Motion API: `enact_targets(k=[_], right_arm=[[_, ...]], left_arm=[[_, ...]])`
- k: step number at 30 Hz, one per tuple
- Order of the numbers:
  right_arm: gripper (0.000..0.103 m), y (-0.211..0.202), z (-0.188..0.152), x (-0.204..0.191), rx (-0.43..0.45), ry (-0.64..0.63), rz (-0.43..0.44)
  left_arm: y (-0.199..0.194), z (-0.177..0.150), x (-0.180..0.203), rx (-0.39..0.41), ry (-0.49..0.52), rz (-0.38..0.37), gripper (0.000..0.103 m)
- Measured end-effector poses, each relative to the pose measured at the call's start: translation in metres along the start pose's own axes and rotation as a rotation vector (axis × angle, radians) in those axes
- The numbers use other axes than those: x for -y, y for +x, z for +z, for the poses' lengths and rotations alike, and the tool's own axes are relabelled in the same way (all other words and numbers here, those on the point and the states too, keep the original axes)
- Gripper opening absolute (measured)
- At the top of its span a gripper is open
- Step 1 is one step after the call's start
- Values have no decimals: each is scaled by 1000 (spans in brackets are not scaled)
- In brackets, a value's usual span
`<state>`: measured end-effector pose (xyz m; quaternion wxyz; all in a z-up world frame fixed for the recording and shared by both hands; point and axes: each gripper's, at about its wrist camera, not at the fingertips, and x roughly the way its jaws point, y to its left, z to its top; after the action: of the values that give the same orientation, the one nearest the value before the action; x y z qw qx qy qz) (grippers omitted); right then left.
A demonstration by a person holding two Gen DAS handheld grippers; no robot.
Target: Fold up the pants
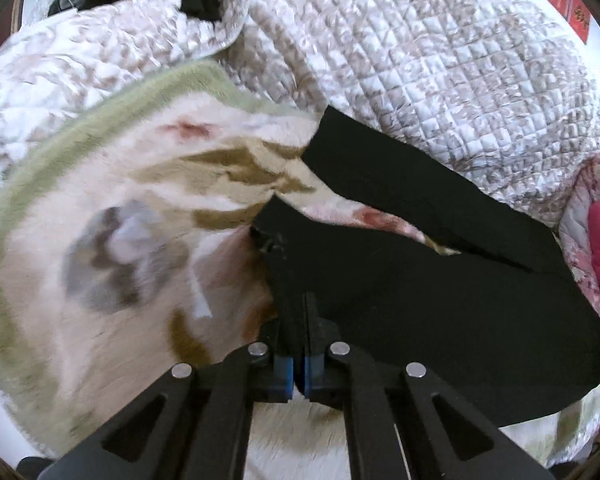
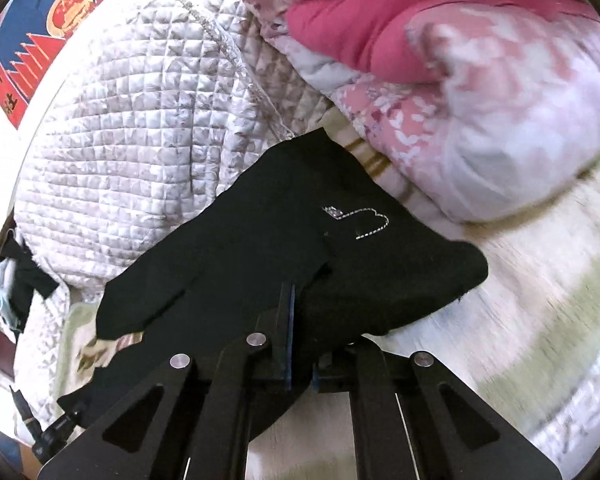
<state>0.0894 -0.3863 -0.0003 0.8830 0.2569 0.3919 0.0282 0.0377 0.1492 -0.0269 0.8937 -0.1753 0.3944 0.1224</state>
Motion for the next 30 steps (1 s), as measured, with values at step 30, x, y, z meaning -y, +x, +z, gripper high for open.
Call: enact_targets(k=[30], right_arm=[[38, -72, -40, -2, 76, -121, -249]], left_arm=[[-54, -33, -26, 31, 38, 28, 26]])
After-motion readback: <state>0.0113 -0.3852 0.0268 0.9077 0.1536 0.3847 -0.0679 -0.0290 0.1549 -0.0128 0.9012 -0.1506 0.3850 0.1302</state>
